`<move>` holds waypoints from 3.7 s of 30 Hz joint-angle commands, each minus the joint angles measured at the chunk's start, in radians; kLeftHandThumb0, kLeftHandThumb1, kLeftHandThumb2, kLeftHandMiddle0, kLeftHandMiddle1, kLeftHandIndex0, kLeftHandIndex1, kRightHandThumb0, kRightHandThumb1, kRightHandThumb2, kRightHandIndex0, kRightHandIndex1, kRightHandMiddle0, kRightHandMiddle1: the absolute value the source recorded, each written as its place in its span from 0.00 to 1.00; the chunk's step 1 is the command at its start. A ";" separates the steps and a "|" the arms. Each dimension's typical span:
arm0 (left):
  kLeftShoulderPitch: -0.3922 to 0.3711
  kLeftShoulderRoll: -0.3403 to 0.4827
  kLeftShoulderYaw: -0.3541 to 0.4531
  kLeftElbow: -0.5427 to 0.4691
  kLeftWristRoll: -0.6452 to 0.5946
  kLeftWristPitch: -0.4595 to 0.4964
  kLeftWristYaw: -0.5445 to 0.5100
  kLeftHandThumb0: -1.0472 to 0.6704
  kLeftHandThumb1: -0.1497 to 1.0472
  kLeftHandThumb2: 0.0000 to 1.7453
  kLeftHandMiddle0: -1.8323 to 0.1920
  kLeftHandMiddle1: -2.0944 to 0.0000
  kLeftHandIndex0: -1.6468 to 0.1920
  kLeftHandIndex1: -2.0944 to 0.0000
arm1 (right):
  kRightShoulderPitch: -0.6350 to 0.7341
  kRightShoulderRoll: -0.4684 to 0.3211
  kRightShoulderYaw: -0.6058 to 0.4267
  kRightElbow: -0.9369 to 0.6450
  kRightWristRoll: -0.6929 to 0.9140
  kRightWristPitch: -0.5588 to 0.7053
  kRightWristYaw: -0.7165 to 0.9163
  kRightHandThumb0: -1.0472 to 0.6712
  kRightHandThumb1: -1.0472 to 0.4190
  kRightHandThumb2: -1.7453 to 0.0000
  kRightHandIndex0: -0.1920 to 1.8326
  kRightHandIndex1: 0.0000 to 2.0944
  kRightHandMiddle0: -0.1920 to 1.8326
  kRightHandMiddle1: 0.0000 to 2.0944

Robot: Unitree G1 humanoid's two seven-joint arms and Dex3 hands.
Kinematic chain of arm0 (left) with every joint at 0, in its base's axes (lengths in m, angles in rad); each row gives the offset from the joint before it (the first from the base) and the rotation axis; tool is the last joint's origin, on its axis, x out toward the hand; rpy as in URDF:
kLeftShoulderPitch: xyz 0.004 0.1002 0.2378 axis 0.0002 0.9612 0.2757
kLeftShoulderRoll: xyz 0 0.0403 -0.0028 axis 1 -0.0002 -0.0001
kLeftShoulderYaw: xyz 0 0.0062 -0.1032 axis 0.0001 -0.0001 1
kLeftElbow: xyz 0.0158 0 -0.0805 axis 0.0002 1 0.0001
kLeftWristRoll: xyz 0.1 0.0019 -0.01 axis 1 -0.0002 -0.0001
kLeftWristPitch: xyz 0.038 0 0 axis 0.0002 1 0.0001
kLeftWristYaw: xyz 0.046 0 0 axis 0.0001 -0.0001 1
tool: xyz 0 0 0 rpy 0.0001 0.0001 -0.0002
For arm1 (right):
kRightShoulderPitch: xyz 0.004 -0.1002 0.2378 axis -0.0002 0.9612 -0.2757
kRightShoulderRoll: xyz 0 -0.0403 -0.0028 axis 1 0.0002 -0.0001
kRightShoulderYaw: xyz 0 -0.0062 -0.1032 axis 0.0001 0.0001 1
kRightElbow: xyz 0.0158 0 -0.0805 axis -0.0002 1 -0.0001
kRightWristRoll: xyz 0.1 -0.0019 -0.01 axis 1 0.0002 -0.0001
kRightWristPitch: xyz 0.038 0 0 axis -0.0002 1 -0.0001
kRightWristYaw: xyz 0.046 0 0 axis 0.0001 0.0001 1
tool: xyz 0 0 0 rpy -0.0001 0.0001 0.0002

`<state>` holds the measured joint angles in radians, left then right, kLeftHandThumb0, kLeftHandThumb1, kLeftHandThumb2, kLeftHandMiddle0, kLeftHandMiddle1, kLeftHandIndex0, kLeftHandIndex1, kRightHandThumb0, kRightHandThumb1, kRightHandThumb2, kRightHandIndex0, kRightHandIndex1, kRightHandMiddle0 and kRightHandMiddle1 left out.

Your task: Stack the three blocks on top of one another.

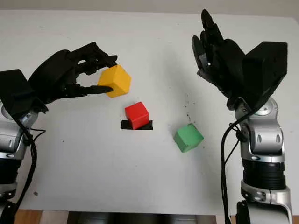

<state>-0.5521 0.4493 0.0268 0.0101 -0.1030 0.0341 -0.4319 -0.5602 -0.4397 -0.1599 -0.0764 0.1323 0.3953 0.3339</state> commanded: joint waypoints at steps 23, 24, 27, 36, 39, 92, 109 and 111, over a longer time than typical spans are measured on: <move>0.000 0.000 -0.168 -0.145 0.283 0.161 0.003 0.39 0.99 0.03 0.76 0.97 0.75 0.12 | 0.014 0.007 0.008 -0.043 0.006 0.004 -0.007 0.21 0.00 0.62 0.00 0.00 0.00 0.00; -0.008 0.005 -0.174 -0.149 0.292 0.164 -0.009 0.39 0.99 0.03 0.76 0.97 0.76 0.11 | 0.015 0.009 0.008 -0.046 0.007 0.007 -0.010 0.21 0.00 0.62 0.00 0.00 0.00 0.00; -0.029 0.019 -0.186 -0.156 0.313 0.171 -0.037 0.41 0.98 0.03 0.77 0.98 0.77 0.10 | 0.017 0.016 0.009 -0.050 0.010 0.013 -0.016 0.22 0.00 0.61 0.00 0.00 0.00 0.00; -0.070 0.024 -0.190 -0.164 0.328 0.192 -0.079 0.42 0.97 0.03 0.77 0.97 0.76 0.10 | 0.025 0.029 0.009 -0.058 0.015 0.013 -0.035 0.22 0.00 0.61 0.00 0.00 0.00 0.00; -0.073 0.027 -0.192 -0.162 0.338 0.194 -0.087 0.42 0.97 0.03 0.76 0.97 0.76 0.10 | 0.025 0.027 0.008 -0.055 0.012 0.008 -0.036 0.22 0.00 0.62 0.00 0.00 0.00 0.00; -0.218 0.097 -0.241 0.042 0.342 0.025 -0.295 0.36 1.00 0.03 0.81 0.98 0.79 0.20 | 0.044 0.031 0.011 -0.061 0.010 0.000 -0.046 0.23 0.00 0.60 0.00 0.00 0.00 0.00; -0.229 0.097 -0.254 0.040 0.345 0.041 -0.312 0.36 0.99 0.03 0.82 0.98 0.77 0.24 | 0.057 0.031 0.016 -0.086 0.013 0.021 -0.054 0.24 0.00 0.60 0.00 0.00 0.00 0.00; -0.229 0.100 -0.257 0.036 0.350 0.042 -0.315 0.36 1.00 0.03 0.82 0.98 0.77 0.24 | 0.058 0.031 0.017 -0.086 0.012 0.019 -0.055 0.24 0.00 0.60 0.00 0.00 0.00 0.00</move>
<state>-0.7674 0.5399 -0.2180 0.0590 0.2382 0.0738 -0.7379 -0.5150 -0.4082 -0.1435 -0.1430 0.1442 0.4154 0.2785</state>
